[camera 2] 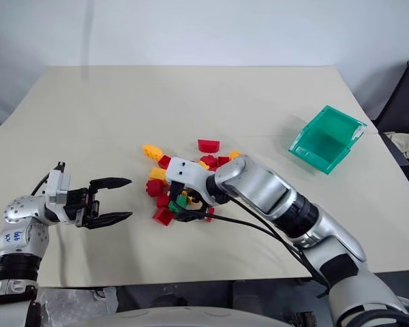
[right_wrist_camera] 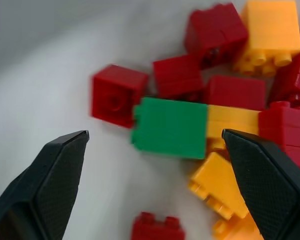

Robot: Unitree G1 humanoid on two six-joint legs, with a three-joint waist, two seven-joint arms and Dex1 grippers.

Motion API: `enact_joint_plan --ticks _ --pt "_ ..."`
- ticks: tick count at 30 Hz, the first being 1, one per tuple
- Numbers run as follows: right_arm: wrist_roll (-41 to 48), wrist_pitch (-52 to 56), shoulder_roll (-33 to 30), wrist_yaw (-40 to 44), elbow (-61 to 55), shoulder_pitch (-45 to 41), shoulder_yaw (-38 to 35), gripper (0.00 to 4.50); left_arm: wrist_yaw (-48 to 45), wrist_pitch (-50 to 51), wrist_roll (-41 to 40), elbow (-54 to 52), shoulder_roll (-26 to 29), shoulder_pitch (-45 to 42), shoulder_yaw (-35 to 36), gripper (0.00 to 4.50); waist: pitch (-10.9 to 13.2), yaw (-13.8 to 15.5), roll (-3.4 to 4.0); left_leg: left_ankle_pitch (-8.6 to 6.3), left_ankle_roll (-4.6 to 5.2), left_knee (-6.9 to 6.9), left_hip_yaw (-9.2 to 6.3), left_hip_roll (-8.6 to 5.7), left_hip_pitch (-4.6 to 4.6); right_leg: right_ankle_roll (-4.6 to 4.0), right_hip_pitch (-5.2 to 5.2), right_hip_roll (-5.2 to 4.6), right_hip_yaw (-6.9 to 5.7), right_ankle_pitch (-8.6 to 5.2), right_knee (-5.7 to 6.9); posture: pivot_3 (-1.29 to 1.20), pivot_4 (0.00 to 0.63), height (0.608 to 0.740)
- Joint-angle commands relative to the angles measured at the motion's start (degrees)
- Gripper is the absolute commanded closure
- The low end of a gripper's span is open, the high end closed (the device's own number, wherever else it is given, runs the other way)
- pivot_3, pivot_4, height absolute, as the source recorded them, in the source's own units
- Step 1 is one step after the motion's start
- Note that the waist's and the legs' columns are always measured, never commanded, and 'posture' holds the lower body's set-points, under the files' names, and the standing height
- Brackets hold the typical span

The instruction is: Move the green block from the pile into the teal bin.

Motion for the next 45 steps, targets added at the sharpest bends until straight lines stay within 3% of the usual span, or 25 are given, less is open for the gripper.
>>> enact_joint_plan --ticks 1,5,17,33,43,45 --pt "-2.48 0.61 2.13 1.00 5.06 -1.27 3.64 0.03 -0.21 -0.59 -1.07 -2.68 0.50 1.17 1.73 0.00 -0.02 -0.10 -0.02 0.00 0.00 0.00 -0.01 0.01 0.02 0.00 0.01 0.01 -0.01 0.00 0.00 0.00 0.150 0.740" --pt "-4.36 -0.38 3.62 2.19 7.52 -1.73 4.87 0.03 0.37 -0.50 -1.01 -3.29 0.28 1.54 1.92 0.00 -0.06 -0.16 -0.06 0.02 -0.02 0.00 -0.01 0.02 0.15 0.00 0.07 0.02 0.00 0.00 0.12 0.00 0.150 0.740" --pt "-0.93 10.10 -0.91 5.84 -7.57 -0.45 6.07 0.03 1.63 -0.37 -1.23 -4.82 -0.22 2.68 2.32 0.00 -0.07 -0.14 -0.07 0.05 -0.04 0.00 -0.09 0.03 0.16 -0.02 0.09 0.00 -0.04 -0.01 0.17 0.00 0.150 0.740" --pt "-3.50 4.66 8.19 0.43 5.30 -1.14 3.43 0.03 1.88 -0.87 -1.07 -4.76 -0.72 2.54 2.27 0.00 -0.06 -0.54 -0.06 0.09 -0.05 0.00 -0.11 0.03 0.19 -0.02 0.06 0.02 -0.05 -0.01 0.28 0.00 0.150 0.740" --pt "-4.86 1.06 9.04 -0.34 7.48 -0.90 1.28 3.39 2.30 -0.80 -1.35 -6.07 -0.87 3.75 2.57 0.00 -0.05 -0.62 -0.04 0.11 -0.03 -0.01 -0.19 0.03 0.06 -0.02 0.01 0.00 -0.10 -0.01 0.22 0.00 0.150 0.740" --pt "-5.54 -0.11 9.50 -0.90 8.63 -1.08 0.84 3.39 2.49 -0.85 -1.41 -6.29 -0.91 3.96 2.67 0.00 -0.04 -0.62 -0.04 0.10 -0.02 -0.02 -0.19 0.03 0.02 -0.02 0.01 -0.01 -0.12 -0.01 0.16 0.00 0.150 0.740"
